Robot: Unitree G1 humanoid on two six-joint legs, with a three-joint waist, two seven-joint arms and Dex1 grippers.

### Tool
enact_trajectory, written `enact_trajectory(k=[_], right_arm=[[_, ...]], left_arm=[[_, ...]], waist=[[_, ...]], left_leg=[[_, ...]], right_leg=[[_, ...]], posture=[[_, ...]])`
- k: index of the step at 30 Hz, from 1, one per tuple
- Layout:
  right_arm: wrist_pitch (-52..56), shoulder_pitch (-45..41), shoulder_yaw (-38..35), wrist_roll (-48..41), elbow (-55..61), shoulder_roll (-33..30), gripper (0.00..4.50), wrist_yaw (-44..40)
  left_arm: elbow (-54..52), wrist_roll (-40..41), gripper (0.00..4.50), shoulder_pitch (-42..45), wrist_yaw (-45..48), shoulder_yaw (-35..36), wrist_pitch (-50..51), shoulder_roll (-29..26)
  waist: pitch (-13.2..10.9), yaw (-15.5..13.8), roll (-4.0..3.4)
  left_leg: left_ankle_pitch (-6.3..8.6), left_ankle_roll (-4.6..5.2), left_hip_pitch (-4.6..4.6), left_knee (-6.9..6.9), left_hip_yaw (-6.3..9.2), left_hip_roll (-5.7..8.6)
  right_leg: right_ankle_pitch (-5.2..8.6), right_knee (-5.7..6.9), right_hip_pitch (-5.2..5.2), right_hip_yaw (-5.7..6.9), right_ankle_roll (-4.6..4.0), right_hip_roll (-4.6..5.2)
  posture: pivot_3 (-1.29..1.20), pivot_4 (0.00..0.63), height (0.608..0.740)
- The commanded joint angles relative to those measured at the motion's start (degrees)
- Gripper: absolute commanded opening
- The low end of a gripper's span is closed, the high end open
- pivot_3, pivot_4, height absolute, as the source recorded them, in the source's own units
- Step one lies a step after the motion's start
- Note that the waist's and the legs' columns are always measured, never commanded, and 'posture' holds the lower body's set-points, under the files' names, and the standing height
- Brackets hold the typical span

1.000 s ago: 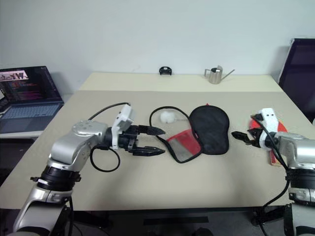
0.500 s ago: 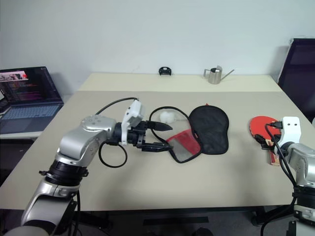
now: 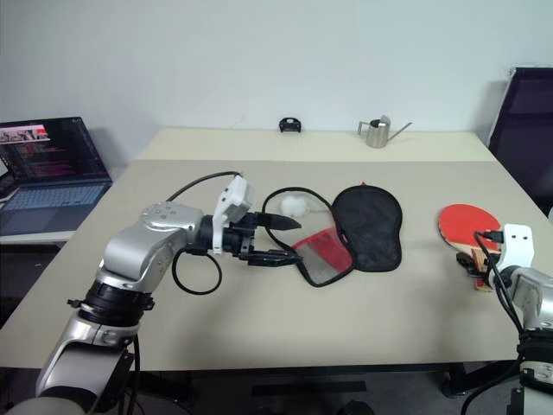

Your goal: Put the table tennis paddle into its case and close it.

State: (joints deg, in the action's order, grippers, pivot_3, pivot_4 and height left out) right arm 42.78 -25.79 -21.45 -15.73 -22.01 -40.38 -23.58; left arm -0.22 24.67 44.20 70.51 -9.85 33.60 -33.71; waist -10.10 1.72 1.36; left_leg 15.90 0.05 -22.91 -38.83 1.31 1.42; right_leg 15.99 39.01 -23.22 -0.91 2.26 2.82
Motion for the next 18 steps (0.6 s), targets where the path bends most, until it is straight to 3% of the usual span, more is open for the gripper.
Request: enact_trajectory(k=[1, 18], right_arm=[[-1.7, -0.8, 0.4, 0.9, 0.6, -0.6, 4.49, 0.9], [-4.2, -4.6, 3.2, 4.3, -9.3, 0.3, 4.49, 3.3]], left_arm=[[-2.0, 0.1, 4.00, 0.5, -0.2, 0.6, -0.1, -0.7], [-1.9, 0.3, 4.00, 1.2, -0.1, 0.6, -0.4, -0.2]], waist=[[0.0, 0.0, 0.00], [0.0, 0.1, 0.05]], left_leg=[[0.00, 0.00, 0.00, 0.00, 0.00, 0.00], [-0.01, 0.00, 0.07, -0.03, 0.00, 0.00]], right_leg=[[0.00, 0.00, 0.00, 0.00, 0.00, 0.00], [0.00, 0.00, 0.09, -0.01, 0.00, 0.00]], posture=[[0.00, 0.150, 0.740], [0.00, 0.150, 0.740]])
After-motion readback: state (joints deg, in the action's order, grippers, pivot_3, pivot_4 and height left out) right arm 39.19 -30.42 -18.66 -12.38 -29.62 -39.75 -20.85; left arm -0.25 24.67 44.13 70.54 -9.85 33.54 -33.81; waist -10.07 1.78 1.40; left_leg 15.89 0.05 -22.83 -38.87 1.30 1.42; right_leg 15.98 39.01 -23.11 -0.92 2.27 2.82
